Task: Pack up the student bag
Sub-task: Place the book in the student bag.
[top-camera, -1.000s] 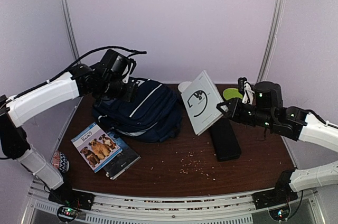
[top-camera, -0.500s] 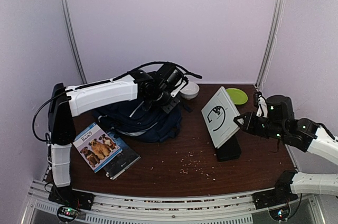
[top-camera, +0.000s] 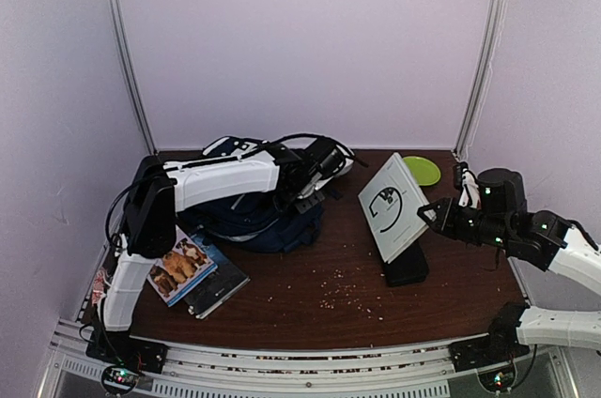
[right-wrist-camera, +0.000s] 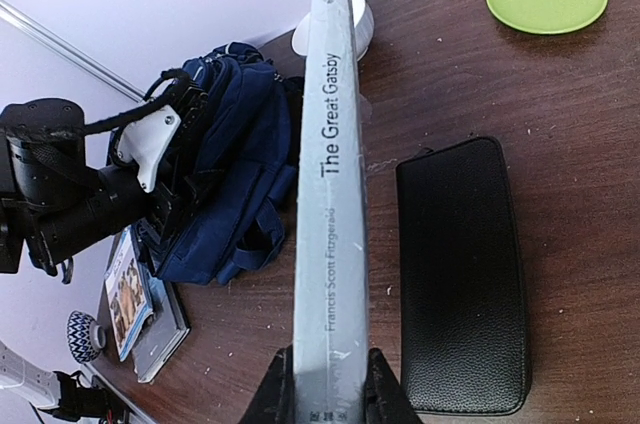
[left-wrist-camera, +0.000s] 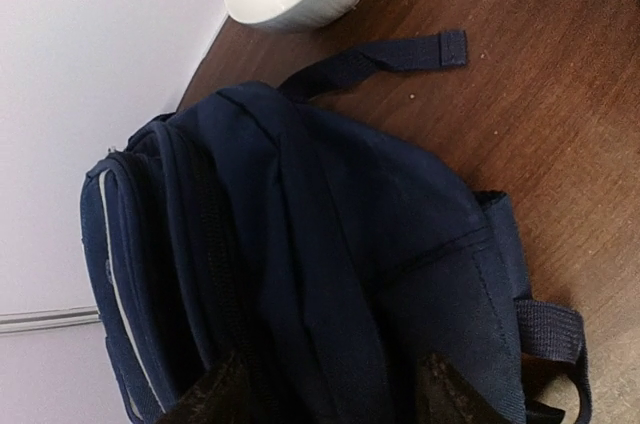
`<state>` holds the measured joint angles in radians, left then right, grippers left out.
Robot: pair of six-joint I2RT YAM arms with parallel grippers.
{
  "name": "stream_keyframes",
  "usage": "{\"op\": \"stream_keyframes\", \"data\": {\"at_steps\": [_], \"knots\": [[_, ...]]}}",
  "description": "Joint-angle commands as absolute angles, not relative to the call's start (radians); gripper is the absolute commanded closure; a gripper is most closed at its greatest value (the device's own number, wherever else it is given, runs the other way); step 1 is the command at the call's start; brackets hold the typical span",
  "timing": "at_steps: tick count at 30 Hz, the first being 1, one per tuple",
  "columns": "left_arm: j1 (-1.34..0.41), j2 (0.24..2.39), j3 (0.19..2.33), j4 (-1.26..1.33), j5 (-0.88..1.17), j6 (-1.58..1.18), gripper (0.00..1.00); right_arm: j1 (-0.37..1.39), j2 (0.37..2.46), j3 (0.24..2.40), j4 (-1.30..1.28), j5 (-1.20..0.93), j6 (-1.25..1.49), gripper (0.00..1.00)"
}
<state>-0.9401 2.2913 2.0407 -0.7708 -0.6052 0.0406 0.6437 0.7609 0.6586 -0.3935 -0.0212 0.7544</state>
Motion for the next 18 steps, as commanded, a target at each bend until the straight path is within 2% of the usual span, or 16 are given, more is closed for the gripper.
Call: {"op": "stream_keyframes", "data": {"at_steps": [1, 3, 5, 10, 11, 18], "knots": [[-0.928, 2.326, 2.067, -0.793, -0.719, 0.078, 0.08, 0.638, 0.728, 0.689, -0.254, -0.025, 0.747, 1.00], [-0.924, 2.336, 2.068, -0.801, -0.738, 0.075, 0.17, 0.638, 0.729, 0.691, -0.252, -0.030, 0.750, 1.00], [-0.922, 2.319, 2.060, -0.805, -0.754, 0.051, 0.35, 0.638, 0.724, 0.695, -0.253, -0.034, 0.749, 1.00], [-0.922, 2.172, 1.991, -0.753, -0.774, 0.030, 0.97, 0.639, 0.741, 0.699, -0.218, -0.106, 0.752, 1.00], [-0.922, 2.137, 1.982, -0.750, -0.778, 0.027, 1.00, 0.638, 0.750, 0.699, -0.200, -0.133, 0.761, 1.00], [-0.922, 1.884, 1.890, -0.710, -0.778, 0.041, 1.00, 0.642, 0.852, 0.686, -0.002, -0.328, 0.878, 1.00]]}}
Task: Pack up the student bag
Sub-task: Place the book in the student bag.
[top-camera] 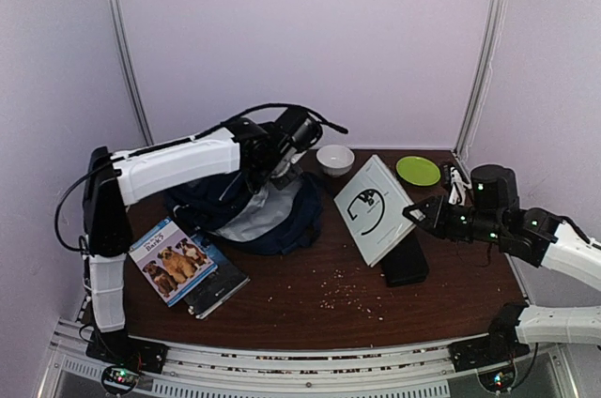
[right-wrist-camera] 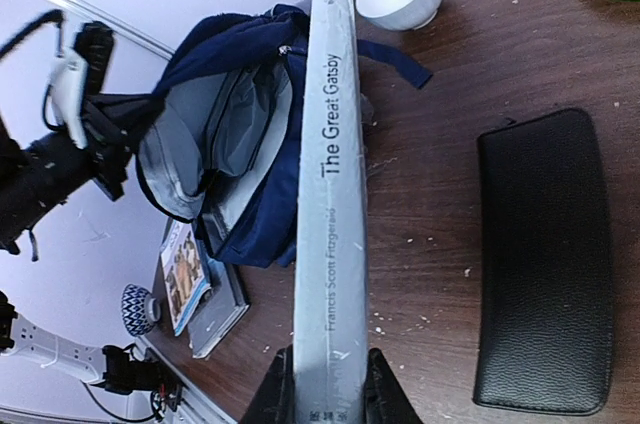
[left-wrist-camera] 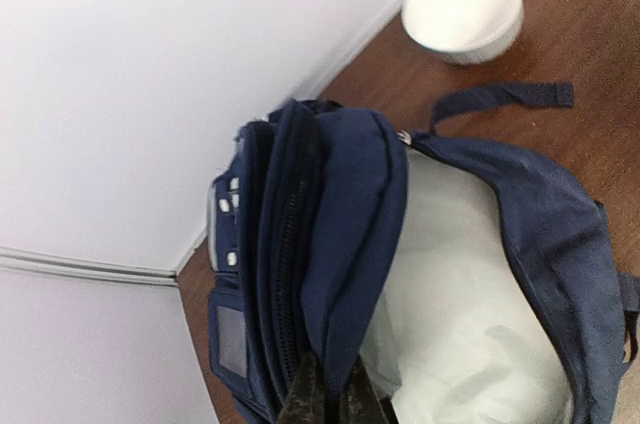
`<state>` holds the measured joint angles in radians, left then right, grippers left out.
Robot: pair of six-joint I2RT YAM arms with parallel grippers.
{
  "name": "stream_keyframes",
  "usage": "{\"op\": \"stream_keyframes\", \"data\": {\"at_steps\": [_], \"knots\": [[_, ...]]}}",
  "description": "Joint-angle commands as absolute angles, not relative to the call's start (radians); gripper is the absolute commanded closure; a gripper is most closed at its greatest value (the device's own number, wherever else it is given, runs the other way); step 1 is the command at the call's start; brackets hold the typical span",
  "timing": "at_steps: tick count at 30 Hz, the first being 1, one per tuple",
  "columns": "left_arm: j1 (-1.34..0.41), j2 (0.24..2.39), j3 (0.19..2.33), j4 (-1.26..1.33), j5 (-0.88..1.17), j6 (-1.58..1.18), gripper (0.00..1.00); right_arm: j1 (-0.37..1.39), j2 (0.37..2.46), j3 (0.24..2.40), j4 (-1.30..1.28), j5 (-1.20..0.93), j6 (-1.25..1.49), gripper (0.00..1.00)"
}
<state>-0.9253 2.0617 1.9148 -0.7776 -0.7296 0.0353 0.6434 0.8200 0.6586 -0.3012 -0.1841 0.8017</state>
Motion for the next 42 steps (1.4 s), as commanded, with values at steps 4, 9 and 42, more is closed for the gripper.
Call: {"op": "stream_keyframes", "data": {"at_steps": [4, 9, 42], "knots": [[-0.921, 1.799, 1.838, -0.675, -0.806, 0.072, 1.00, 0.677, 0.946, 0.693, 0.135, -0.392, 0.951, 1.00], [-0.922, 1.753, 1.799, -0.646, -0.823, 0.109, 1.00, 0.755, 1.068, 0.743, 0.254, -0.410, 0.995, 1.00], [-0.877, 1.831, 1.971, -0.657, -0.632, -0.052, 1.00, 0.816, 1.219, 0.772, 0.317, -0.427, 1.099, 1.00]]}}
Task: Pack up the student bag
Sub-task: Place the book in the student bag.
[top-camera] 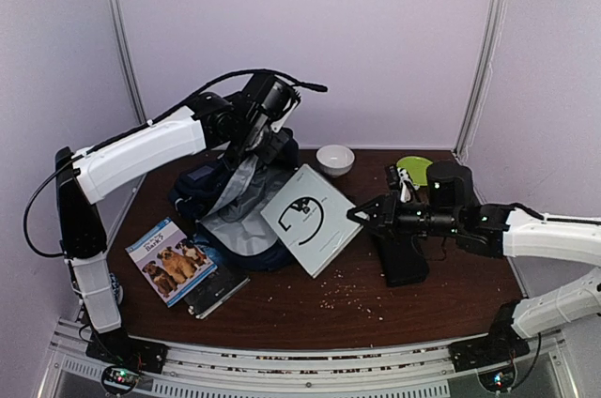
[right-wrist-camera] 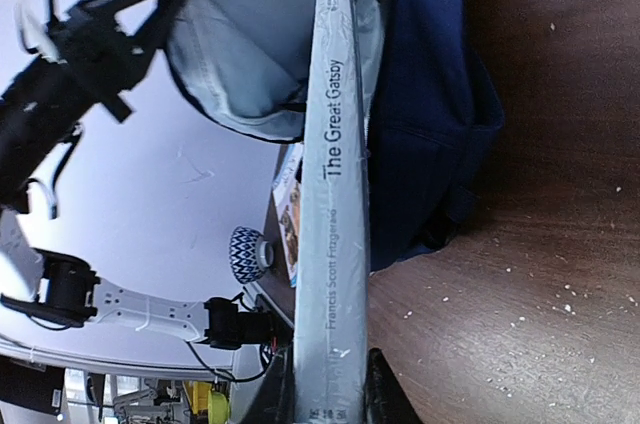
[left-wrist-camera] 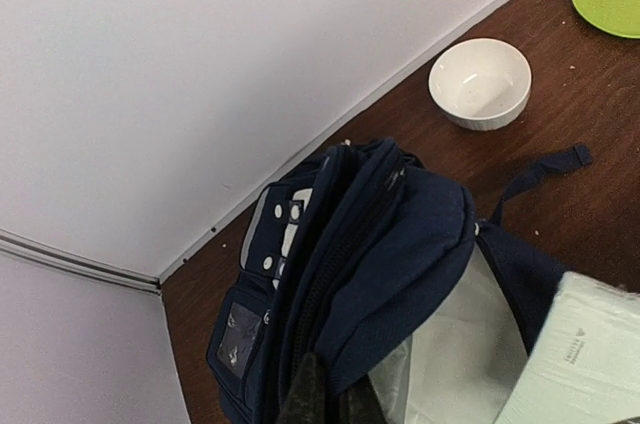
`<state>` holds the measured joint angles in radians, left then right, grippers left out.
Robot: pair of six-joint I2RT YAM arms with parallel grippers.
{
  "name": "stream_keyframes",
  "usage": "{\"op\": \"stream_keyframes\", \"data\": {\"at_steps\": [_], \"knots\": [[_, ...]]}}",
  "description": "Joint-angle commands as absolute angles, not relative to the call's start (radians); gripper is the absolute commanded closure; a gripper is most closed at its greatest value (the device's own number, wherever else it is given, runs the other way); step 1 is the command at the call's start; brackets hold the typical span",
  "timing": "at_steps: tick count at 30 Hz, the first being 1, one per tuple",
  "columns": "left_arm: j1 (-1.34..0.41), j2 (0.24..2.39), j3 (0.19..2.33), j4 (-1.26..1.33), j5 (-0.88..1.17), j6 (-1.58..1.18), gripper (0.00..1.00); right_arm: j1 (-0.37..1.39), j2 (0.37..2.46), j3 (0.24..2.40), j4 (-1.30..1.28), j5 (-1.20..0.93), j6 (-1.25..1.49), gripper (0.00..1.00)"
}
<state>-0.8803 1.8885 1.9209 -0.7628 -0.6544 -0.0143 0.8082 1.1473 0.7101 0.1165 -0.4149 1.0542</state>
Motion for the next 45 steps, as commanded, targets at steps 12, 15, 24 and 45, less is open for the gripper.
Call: {"op": "stream_keyframes", "data": {"at_steps": [12, 15, 24, 45], "knots": [[-0.895, 1.769, 1.940, -0.658, -0.547, -0.083, 1.00, 0.830, 1.666, 1.015, 0.528, -0.493, 1.247, 1.00], [-0.897, 1.748, 1.927, -0.657, -0.514, -0.103, 1.00, 0.830, 1.757, 1.086, 0.558, -0.500, 1.259, 1.00], [-0.911, 1.667, 1.877, -0.659, -0.435, -0.155, 1.00, 0.824, 1.975, 1.308, 0.691, -0.544, 1.282, 1.00], [-0.917, 1.604, 1.816, -0.620, -0.338, -0.242, 1.00, 0.814, 2.297, 1.730, 0.458, -0.386, 1.304, 1.00]]}}
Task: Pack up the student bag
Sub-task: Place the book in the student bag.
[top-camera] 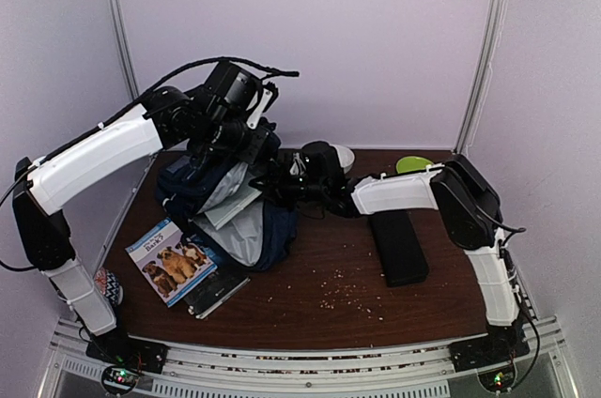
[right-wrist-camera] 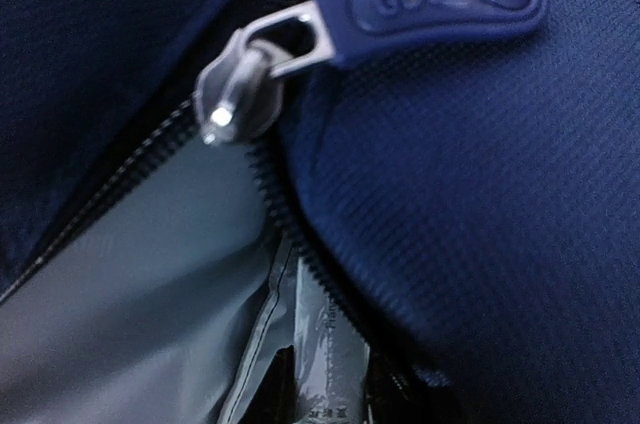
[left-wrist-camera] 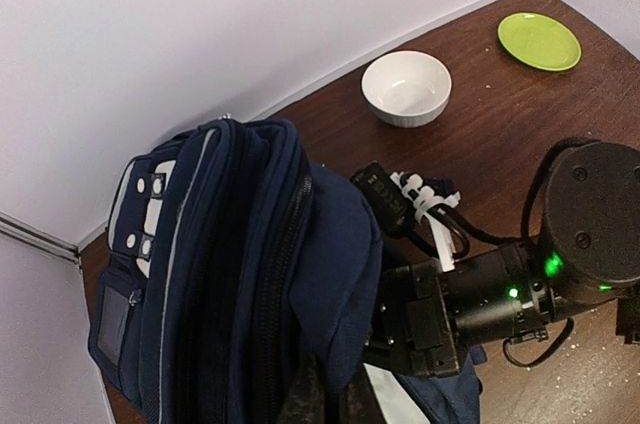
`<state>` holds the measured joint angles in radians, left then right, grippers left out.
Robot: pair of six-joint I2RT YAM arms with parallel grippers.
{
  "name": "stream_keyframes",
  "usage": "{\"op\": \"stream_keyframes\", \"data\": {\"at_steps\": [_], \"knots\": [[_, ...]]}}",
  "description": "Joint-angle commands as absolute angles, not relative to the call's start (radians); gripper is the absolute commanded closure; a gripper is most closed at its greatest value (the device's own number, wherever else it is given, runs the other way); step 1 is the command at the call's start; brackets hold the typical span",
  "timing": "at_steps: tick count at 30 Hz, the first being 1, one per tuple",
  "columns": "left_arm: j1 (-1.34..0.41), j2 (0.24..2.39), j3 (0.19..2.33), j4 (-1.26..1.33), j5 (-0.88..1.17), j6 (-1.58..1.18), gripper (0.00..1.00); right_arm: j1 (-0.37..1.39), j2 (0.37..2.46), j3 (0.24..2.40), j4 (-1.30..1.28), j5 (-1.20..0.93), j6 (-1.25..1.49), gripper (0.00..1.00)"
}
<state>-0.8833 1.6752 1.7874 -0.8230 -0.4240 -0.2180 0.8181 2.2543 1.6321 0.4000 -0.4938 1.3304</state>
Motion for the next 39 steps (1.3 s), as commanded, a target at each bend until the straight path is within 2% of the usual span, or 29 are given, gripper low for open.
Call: {"op": "stream_keyframes", "data": {"at_steps": [1, 6, 9, 14, 18, 21, 26, 39], "knots": [[-0.917, 1.603, 1.815, -0.616, -0.337, -0.242, 1.00, 0.814, 2.318, 1.753, 0.432, -0.382, 1.304, 1.00], [-0.917, 1.608, 1.831, -0.601, -0.355, -0.243, 1.00, 0.819, 2.414, 1.898, 0.255, -0.380, 1.277, 1.00], [-0.916, 1.620, 1.857, -0.619, -0.432, -0.220, 1.00, 0.819, 2.389, 1.860, 0.371, -0.435, 1.302, 1.00], [-0.883, 1.634, 1.866, -0.638, -0.508, -0.209, 1.00, 0.818, 2.213, 1.715, 0.517, -0.506, 1.285, 1.00], [-0.842, 1.635, 1.864, -0.652, -0.506, -0.238, 1.00, 0.818, 2.094, 1.635, 0.574, -0.534, 1.271, 1.00], [-0.831, 1.634, 1.865, -0.649, -0.482, -0.250, 1.00, 0.818, 2.083, 1.634, 0.621, -0.548, 1.278, 1.00], [-0.831, 1.633, 1.865, -0.643, -0.426, -0.264, 1.00, 0.816, 2.188, 1.726, 0.599, -0.499, 1.285, 1.00], [-0.831, 1.628, 1.829, -0.576, -0.236, -0.268, 1.00, 0.815, 2.576, 2.233, 0.082, -0.386, 1.231, 1.00]]}}
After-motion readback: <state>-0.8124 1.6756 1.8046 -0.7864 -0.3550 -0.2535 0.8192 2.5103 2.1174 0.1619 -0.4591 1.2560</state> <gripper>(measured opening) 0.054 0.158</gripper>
